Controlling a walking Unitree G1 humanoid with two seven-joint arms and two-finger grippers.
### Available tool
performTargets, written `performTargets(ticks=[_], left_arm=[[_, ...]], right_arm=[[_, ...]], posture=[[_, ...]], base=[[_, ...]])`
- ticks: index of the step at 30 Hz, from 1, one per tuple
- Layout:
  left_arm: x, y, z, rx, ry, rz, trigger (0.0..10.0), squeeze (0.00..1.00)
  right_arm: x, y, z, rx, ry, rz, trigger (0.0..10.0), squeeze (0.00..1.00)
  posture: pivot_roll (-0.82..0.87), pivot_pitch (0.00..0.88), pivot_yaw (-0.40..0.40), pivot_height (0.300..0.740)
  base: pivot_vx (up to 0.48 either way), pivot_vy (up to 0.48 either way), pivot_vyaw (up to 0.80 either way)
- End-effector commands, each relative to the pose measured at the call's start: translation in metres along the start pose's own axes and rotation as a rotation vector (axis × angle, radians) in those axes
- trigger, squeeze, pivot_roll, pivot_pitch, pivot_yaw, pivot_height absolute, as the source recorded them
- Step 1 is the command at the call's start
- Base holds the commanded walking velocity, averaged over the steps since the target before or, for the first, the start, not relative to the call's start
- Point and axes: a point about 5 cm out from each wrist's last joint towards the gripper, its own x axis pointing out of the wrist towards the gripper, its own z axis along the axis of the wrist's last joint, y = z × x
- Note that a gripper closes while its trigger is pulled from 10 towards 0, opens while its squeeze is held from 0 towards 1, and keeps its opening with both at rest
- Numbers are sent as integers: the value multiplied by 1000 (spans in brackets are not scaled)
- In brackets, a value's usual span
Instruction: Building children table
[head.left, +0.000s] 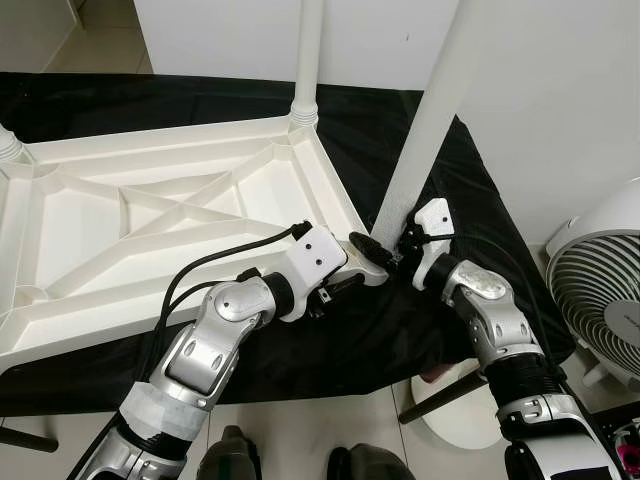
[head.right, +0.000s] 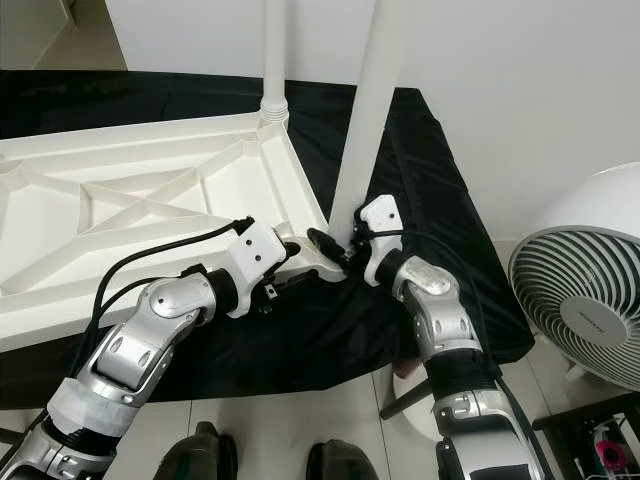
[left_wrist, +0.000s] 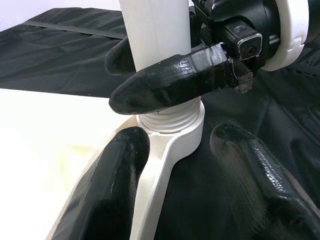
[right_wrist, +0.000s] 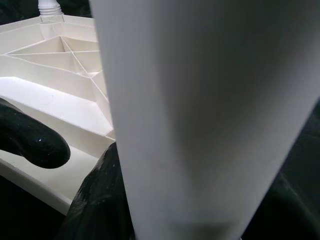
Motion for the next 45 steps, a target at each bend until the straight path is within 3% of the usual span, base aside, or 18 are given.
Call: performTargets(ticks=[1,2,3,7,8,9,15,19,22,25,33,34,43,45], left_arm=[[0,-2,3,7,-13,-13,10000,0],[0,-2,3,6,-13,-14,10000,0],[0,-2,3,4,-13,-15,10000,0],[0,-2,3,3,-13,-16,10000,0],[0,-2,3,2,-12,-17,10000,0],[0,-3,2,1,-10,-19,10000,0],[-1,-3,2,1,-7,-21,10000,0],[-1,-3,2,-1,-8,-20,10000,0],[-1,-4,2,0,-10,-27,10000,0],[0,-4,2,2,-9,-29,10000,0],[0,-6,2,1,-8,-35,10000,0],[-1,-5,2,1,-8,-34,10000,0],[-1,-5,2,-2,-9,-25,10000,0],[-1,-5,2,-3,-9,-26,10000,0]], right_arm=[[-3,2,-10,19,42,7,0,0],[-3,2,-9,30,34,-4,0,0],[-4,3,-8,42,23,-18,8392,0],[-4,4,-6,54,11,-29,8392,0],[-2,6,-4,65,1,-68,10000,0],[-1,10,0,69,-16,-142,10000,0],[2,24,5,84,-54,-249,10000,0],[3,29,4,156,-61,-401,10000,0],[-3,23,6,131,-44,-673,10000,0],[-5,24,6,142,-35,-770,10000,0],[-6,24,11,136,-43,-775,10000,0],[-5,24,11,147,-49,-767,10000,1000],[-2,20,21,146,-81,-690,10000,1000],[-1,15,26,118,-80,-619,10000,1000]], posture=[[9,30,-47,740],[8,31,-48,740],[7,34,-48,740],[7,34,-48,740],[6,36,-48,740],[5,37,-48,740],[2,38,-49,740],[3,39,-48,740],[-2,38,-43,740],[-1,38,-43,740],[-3,40,-40,740],[-2,41,-43,740],[-4,41,-46,740],[-5,41,-45,740]], base=[[0,0,0],[0,0,0],[0,0,0],[0,0,0],[0,0,0],[0,0,0],[0,0,0],[0,0,0],[0,0,0],[0,0,0],[0,0,0],[0,0,0],[0,0,0],[0,0,0]])
